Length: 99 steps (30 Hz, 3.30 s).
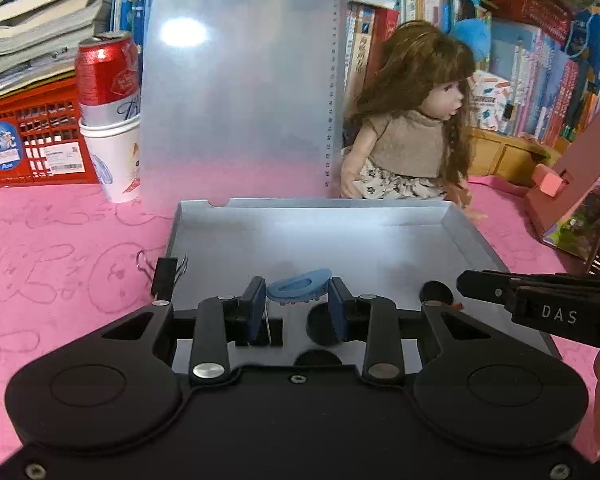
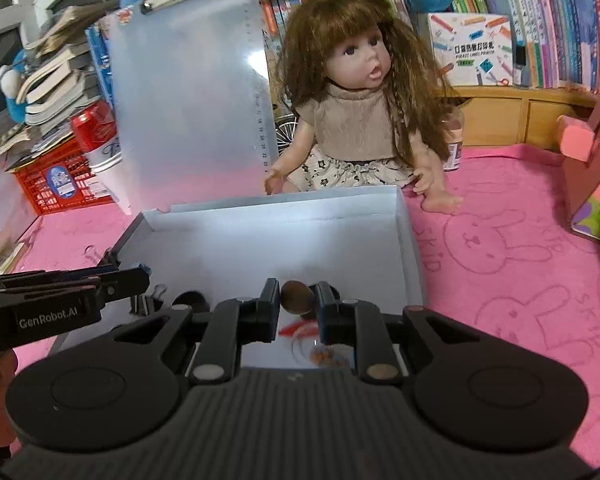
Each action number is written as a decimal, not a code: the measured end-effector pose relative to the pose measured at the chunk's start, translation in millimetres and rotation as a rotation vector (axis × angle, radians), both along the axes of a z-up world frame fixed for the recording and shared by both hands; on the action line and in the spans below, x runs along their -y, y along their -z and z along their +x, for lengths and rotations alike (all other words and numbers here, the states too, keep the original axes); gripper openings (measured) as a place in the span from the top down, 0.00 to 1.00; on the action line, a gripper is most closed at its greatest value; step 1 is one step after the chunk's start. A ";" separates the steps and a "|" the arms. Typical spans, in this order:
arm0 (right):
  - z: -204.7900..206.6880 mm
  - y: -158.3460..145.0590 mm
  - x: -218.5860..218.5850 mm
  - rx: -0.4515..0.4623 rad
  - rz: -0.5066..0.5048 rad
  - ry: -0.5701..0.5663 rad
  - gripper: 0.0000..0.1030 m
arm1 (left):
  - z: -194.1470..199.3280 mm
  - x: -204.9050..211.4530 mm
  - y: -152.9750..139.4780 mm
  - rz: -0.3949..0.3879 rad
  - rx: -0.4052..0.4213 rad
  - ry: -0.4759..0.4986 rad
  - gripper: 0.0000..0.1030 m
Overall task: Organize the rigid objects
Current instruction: 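Lower and open left tool releasing blue piece while right tool releases ball, then withdraw both tools from the box back toward the remaining items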
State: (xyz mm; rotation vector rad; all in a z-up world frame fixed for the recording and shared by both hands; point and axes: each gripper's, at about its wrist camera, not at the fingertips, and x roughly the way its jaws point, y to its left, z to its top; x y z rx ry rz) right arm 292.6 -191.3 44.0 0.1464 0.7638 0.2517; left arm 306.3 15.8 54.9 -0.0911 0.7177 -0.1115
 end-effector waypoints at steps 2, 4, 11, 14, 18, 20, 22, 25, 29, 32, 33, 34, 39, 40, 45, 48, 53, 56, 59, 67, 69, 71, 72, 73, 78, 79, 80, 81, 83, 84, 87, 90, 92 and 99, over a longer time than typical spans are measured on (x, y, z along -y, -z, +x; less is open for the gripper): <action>10.2 4.5 -1.4 -0.021 0.009 0.011 0.77 | 10.5 -1.4 3.2 -0.001 -0.015 -0.013 0.68; 19.8 10.1 -3.7 -0.045 0.011 0.020 0.77 | 20.5 -1.6 7.6 0.008 -0.024 -0.026 0.68; 37.4 20.8 -9.2 -0.054 -0.008 0.031 0.77 | 38.9 0.0 19.1 0.039 -0.040 -0.040 0.68; 43.3 24.3 -8.6 -0.060 -0.008 0.038 0.77 | 45.2 0.7 20.7 0.047 -0.040 -0.047 0.68; 48.4 27.6 -7.2 -0.064 -0.010 0.047 0.77 | 50.2 1.8 23.8 0.058 -0.041 -0.051 0.68; 50.2 27.7 -7.2 -0.064 -0.015 0.048 0.77 | 51.2 2.3 26.3 0.064 -0.044 -0.049 0.68; 51.7 27.9 -7.7 -0.066 -0.019 0.045 0.77 | 52.3 2.4 28.8 0.068 -0.049 -0.052 0.68; 52.8 29.2 -8.9 -0.073 -0.027 0.039 0.77 | 53.5 1.3 32.3 0.061 -0.058 -0.057 0.68; 53.6 31.4 -8.6 -0.082 -0.026 0.039 0.77 | 53.9 1.5 36.8 0.069 -0.067 -0.058 0.68; 54.0 33.1 -8.0 -0.085 -0.026 0.040 0.77 | 54.1 1.1 39.8 0.066 -0.073 -0.063 0.68; 54.1 33.5 -7.7 -0.086 -0.022 0.040 0.77 | 54.2 0.9 39.7 0.064 -0.072 -0.063 0.68; 54.2 33.7 -7.4 -0.088 -0.019 0.040 0.77 | 54.5 0.8 39.7 0.063 -0.074 -0.065 0.68; 53.9 34.2 -7.9 -0.093 -0.020 0.041 0.74 | 54.9 2.8 40.3 0.077 -0.081 -0.065 0.68; 53.2 33.5 -7.3 -0.091 -0.014 0.044 0.73 | 55.0 2.8 40.4 0.077 -0.083 -0.067 0.68; 47.3 26.3 -4.5 -0.068 0.003 0.043 0.58 | 49.7 1.3 35.4 0.076 -0.071 -0.073 0.60; 40.8 20.9 -2.6 -0.053 0.014 0.040 0.54 | 41.7 0.2 27.4 0.072 -0.045 -0.074 0.57; 24.7 10.8 -5.6 -0.018 -0.010 0.013 0.44 | 26.9 0.7 14.3 0.074 -0.015 -0.071 0.48; 12.3 2.3 -8.2 0.014 -0.027 -0.009 0.39 | 14.2 2.4 6.3 0.090 0.007 -0.059 0.45; -1.6 -7.0 -10.7 0.049 -0.044 -0.030 0.33 | -1.8 4.6 -1.8 0.104 0.034 -0.040 0.41; -44.5 -25.1 -10.7 0.122 -0.053 -0.093 0.24 | -49.8 3.4 -14.9 0.082 0.068 0.009 0.33; -56.0 -27.4 -9.2 0.139 -0.054 -0.106 0.22 | -62.0 2.7 -15.9 0.078 0.079 0.019 0.32; -68.9 -27.5 -8.8 0.158 -0.061 -0.119 0.21 | -75.7 2.1 -15.6 0.078 0.094 0.025 0.32; -73.8 -27.5 -8.7 0.163 -0.064 -0.126 0.21 | -82.8 2.3 -15.0 0.081 0.101 0.026 0.32; -79.9 -27.4 -8.6 0.170 -0.069 -0.135 0.21 | -88.2 1.7 -14.0 0.083 0.106 0.028 0.32; -110.8 -26.1 -8.0 0.211 -0.086 -0.166 0.19 | -116.7 1.5 -9.4 0.090 0.125 0.039 0.32; -118.4 -24.8 -7.3 0.222 -0.086 -0.173 0.19 | -122.4 1.2 -8.6 0.092 0.133 0.042 0.32; -124.4 -23.4 -6.9 0.229 -0.087 -0.179 0.19 | -128.5 1.3 -7.7 0.096 0.140 0.046 0.32; -131.7 -21.2 -6.5 0.235 -0.090 -0.185 0.18 | -135.3 1.2 -6.6 0.100 0.147 0.051 0.32; -143.5 -17.3 -5.8 0.241 -0.091 -0.194 0.18 | -148.7 1.6 -3.9 0.110 0.155 0.062 0.32; -148.8 -15.5 -5.4 0.244 -0.089 -0.199 0.18 | -155.3 1.8 -2.5 0.116 0.158 0.070 0.32; -166.1 -9.7 -3.1 0.255 -0.067 -0.203 0.18 | -175.7 1.5 2.8 0.120 0.172 0.080 0.30; -181.9 -1.3 -1.7 0.261 -0.042 -0.206 0.18 | -193.4 1.6 9.3 0.113 0.169 0.091 0.30; -193.1 3.4 -2.5 0.270 -0.046 -0.217 0.18 | -203.5 0.9 12.7 0.104 0.165 0.098 0.29; -227.6 17.1 -8.4 0.305 -0.091 -0.366 0.17 | -235.7 1.8 20.7 0.091 0.163 0.128 0.28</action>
